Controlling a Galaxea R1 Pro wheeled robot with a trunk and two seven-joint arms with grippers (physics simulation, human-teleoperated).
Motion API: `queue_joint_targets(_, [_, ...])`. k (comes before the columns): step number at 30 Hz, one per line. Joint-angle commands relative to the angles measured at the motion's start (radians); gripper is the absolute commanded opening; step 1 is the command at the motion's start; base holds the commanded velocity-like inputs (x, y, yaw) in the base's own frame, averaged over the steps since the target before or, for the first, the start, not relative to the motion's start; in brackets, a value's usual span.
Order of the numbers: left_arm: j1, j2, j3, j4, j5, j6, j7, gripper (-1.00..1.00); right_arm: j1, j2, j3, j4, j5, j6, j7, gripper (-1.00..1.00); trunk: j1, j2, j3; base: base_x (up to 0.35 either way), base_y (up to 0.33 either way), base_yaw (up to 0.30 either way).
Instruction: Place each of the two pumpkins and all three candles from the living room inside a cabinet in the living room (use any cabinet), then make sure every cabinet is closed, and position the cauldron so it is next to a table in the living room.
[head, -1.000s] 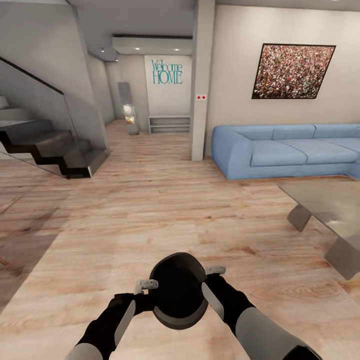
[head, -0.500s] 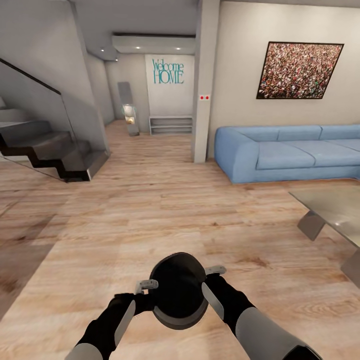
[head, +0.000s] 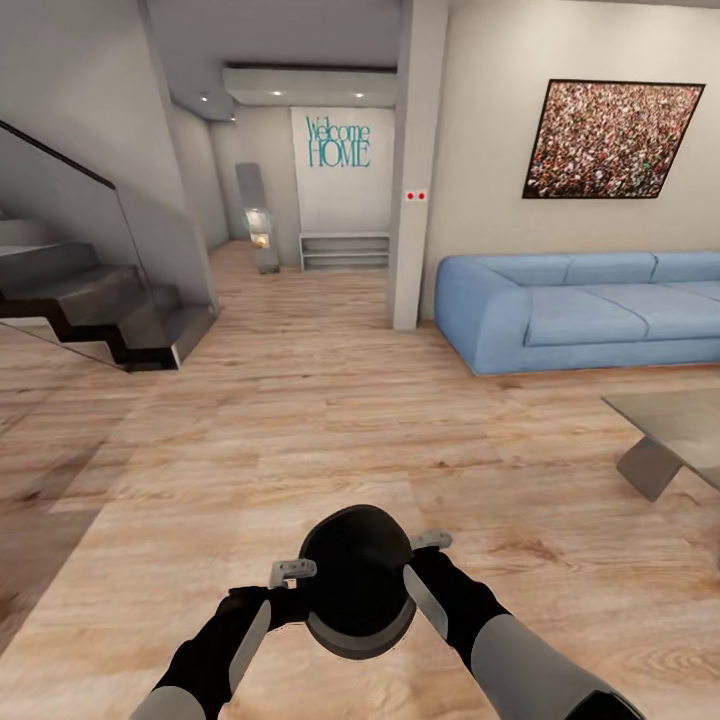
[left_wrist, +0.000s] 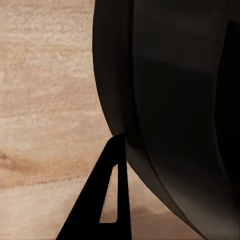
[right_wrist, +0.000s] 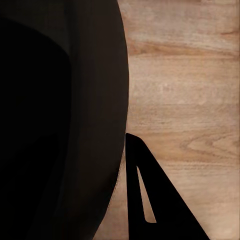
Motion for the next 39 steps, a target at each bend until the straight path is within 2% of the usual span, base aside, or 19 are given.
queue_joint_targets(1, [-0.001,-0.001,-0.003,-0.001,0.039,0.006,-0.002,-1.00,-0.001,0.007,0.007,-0.034,-0.035,-0.008,0.015,-1.00,0.000,0.000,-0.001,0.293,0.109,0.000])
queue_joint_targets(39, [-0.001,0.000,-0.003,-0.001,0.038,0.006,-0.002,-1.00,-0.001,0.007,0.007,-0.034,-0.035,-0.009,0.015,-1.00,0.000,0.000,-0.001,0.292,0.096,0.000])
